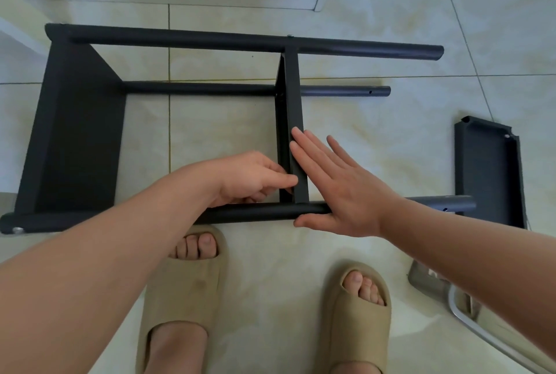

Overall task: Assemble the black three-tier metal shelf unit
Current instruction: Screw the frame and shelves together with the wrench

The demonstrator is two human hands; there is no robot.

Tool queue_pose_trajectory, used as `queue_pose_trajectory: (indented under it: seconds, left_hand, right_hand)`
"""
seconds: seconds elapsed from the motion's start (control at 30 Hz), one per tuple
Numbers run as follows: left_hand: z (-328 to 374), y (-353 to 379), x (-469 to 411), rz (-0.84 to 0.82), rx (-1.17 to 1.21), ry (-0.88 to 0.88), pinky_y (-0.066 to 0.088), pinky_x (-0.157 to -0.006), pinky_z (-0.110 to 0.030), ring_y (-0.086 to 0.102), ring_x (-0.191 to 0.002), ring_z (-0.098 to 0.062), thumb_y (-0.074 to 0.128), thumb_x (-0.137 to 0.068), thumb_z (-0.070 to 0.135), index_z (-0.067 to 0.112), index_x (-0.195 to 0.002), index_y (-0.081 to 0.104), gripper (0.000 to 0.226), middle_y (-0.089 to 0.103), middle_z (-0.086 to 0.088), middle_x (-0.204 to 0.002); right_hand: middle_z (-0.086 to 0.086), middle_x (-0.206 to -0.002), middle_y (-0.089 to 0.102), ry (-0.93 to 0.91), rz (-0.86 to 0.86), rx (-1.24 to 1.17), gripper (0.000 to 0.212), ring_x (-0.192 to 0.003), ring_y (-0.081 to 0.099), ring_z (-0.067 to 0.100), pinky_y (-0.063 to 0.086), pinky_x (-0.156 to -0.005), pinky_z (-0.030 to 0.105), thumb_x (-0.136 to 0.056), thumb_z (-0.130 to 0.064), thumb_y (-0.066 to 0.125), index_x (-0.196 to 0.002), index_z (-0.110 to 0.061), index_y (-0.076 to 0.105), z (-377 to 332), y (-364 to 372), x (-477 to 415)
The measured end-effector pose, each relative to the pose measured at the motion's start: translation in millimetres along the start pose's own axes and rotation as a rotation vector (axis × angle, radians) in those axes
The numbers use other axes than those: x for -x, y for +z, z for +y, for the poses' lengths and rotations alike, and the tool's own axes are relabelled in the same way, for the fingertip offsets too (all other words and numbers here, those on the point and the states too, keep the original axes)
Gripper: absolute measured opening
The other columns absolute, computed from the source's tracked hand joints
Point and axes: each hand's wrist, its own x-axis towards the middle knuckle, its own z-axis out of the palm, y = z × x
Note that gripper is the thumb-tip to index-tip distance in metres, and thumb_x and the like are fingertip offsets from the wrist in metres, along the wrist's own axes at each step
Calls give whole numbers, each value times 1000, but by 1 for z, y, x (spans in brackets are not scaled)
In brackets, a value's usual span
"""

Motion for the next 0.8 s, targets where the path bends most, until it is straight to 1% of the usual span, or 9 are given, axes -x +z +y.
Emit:
queue_pose_trajectory:
  seconds: [0.07, 0.17, 0.27, 0.33, 0.4, 0.47, 0.63, 0.73, 0.8]
  left_hand:
    - [-1, -1, -1, -24, 12, -2, 23, -57, -29, 26, -52, -11, 62, -97, 34, 25, -71, 71, 29, 31, 5, -57]
    - [-2, -1, -2, -46, -15, 4, 25, -58, -28, 30, -52, -11, 59, -98, 36, 35, -52, 69, 47, 34, 4, -57]
    - [-1, -2, -2, -71, 1, -12, 28, -59, -26, 33, -53, -10, 57, -100, 33, 34, -49, 67, 51, 38, 4, -59]
    - [-2, -5, -3, -84, 48, -39, 29, -58, -26, 33, -54, -10, 54, -101, 27, 28, -63, 71, 42, 40, 4, -60]
    - [-2, -6, -5, -75, 109, -79, 30, -58, -25, 36, -56, -10, 51, -100, 18, 17, -87, 72, 25, 44, 3, -65]
    - [-4, -5, -10, -20, 192, -127, 34, -56, -23, 42, -60, -12, 43, -95, 3, 8, -99, 69, 27, 51, -2, -73]
    - [-8, -3, -18, 74, 284, -152, 49, -56, -18, 59, -73, -13, 26, -91, -20, 7, -95, 64, 47, 62, -9, -93]
    - [-10, -6, -18, 33, 305, -154, 57, -67, -17, 67, -88, -13, 31, -95, -21, 9, -106, 62, 44, 67, -7, -99]
    - [-13, -7, -17, -1, 345, -146, 60, -76, -21, 71, -89, -14, 33, -96, -20, 7, -108, 61, 41, 71, -9, -98]
  right_hand:
    - [8, -169, -10, -11, 3, -22, 103, -156, -11, 20, 2, -127, 43, -93, -75, 36, -161, -6, 0, 1, 0, 0]
    - [10, -169, -7, -19, 17, -41, 102, -156, -8, 22, 6, -127, 45, -94, -74, 37, -161, -5, 2, 1, 1, -1]
    - [11, -169, -5, -19, 30, -42, 102, -157, -6, 23, 7, -127, 46, -94, -73, 38, -161, -4, 4, 2, 2, 0]
    - [11, -170, -3, -18, 34, -40, 102, -157, -5, 24, 8, -127, 46, -94, -73, 39, -161, -4, 6, 2, 3, 0]
    - [11, -170, -2, -17, 36, -40, 102, -157, -5, 24, 8, -127, 46, -94, -73, 39, -161, -3, 7, 2, 3, -1]
    - [11, -170, -2, -14, 32, -36, 102, -157, -5, 24, 8, -127, 47, -94, -73, 39, -161, -3, 7, 2, 3, -1]
    - [12, -170, -1, -9, 33, -27, 102, -157, -4, 24, 10, -127, 49, -93, -73, 39, -160, -2, 9, 1, 3, -1]
    - [12, -169, 2, -11, 59, -38, 102, -157, -1, 25, 12, -126, 49, -93, -72, 41, -160, -1, 12, 1, 4, -1]
    - [13, -169, 3, -14, 71, -42, 102, -157, 0, 25, 14, -126, 50, -92, -71, 43, -160, 0, 14, 2, 5, 0]
